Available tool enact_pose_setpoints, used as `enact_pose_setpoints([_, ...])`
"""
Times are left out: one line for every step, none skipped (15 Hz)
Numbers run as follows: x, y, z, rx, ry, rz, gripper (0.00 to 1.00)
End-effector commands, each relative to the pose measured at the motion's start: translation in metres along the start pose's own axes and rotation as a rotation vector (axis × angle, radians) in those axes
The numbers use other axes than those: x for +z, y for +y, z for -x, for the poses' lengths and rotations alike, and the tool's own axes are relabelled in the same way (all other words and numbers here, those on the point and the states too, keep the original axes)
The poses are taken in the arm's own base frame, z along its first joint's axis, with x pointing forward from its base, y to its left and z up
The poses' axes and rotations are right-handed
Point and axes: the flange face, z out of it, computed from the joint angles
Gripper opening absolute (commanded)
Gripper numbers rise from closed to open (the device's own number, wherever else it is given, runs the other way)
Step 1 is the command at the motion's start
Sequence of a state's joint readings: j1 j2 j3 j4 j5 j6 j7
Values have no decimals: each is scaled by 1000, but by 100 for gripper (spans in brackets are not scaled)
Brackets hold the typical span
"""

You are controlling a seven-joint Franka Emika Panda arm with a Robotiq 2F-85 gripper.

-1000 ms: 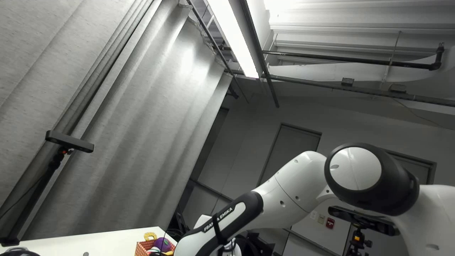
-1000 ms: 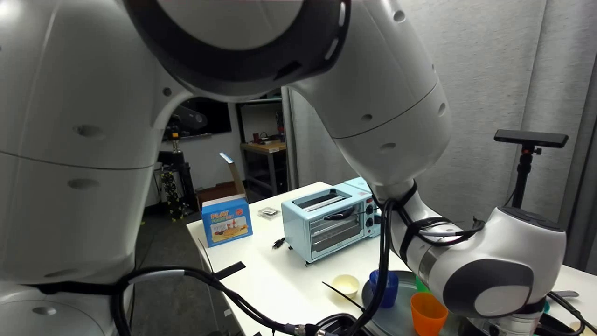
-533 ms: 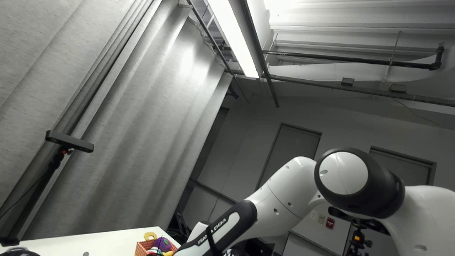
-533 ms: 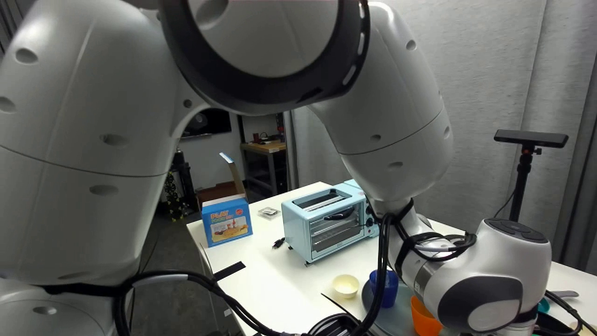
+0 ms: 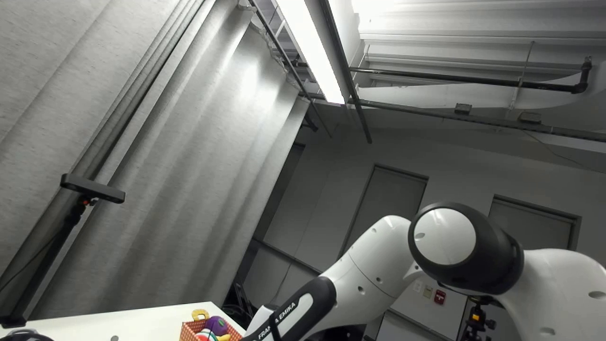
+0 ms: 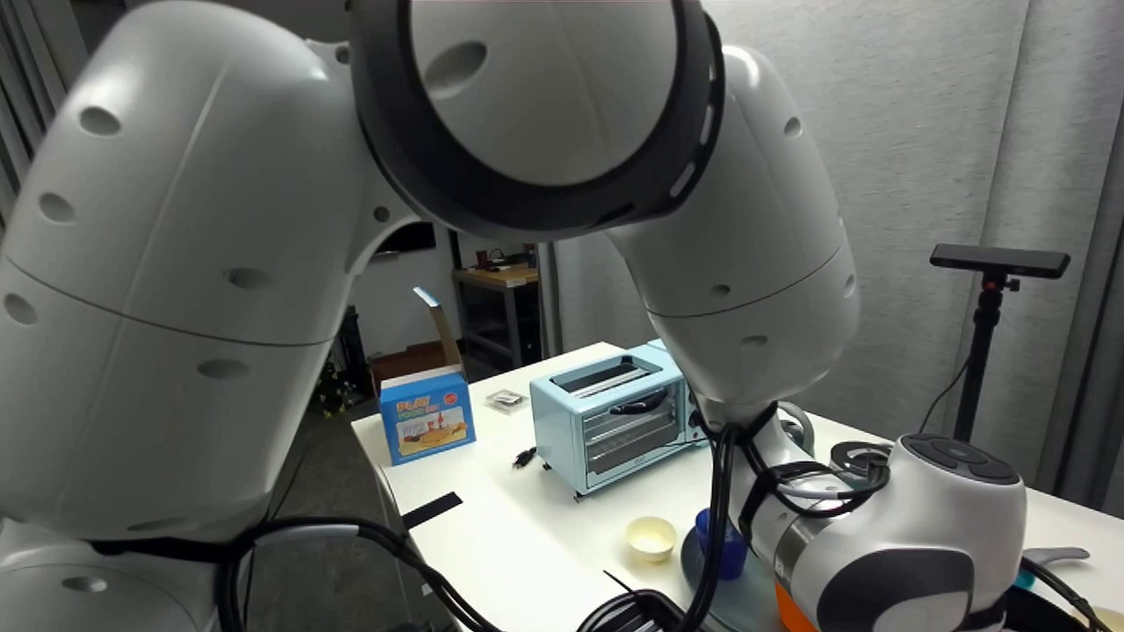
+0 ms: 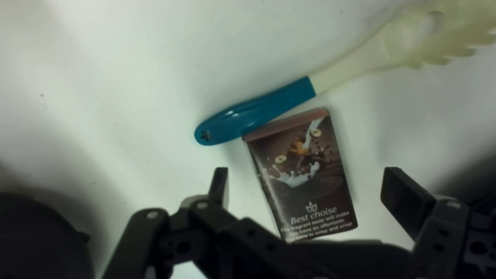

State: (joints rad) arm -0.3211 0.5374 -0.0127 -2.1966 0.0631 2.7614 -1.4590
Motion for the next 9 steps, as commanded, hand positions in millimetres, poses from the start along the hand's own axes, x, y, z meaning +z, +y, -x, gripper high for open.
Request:
enact_pose_setpoints([4,0,-1,18,-9,25,100])
enact_pose_setpoints([5,0,-1,21,-10,25,100])
enact_pose_setpoints([5,0,-1,23,-11,25,100])
enact_pose_setpoints([5,0,-1,25,-11,25,91])
enact_pose_setpoints([5,0,-2,26,-12,26,80])
enact_pose_setpoints([6,0,-2,27,-13,26,68])
enact_pose_setpoints([6,1,-2,29,-14,26,58])
enact_pose_setpoints([6,1,-2,32,-13,28,51])
enact_pose_setpoints([6,1,-2,34,-13,28,43])
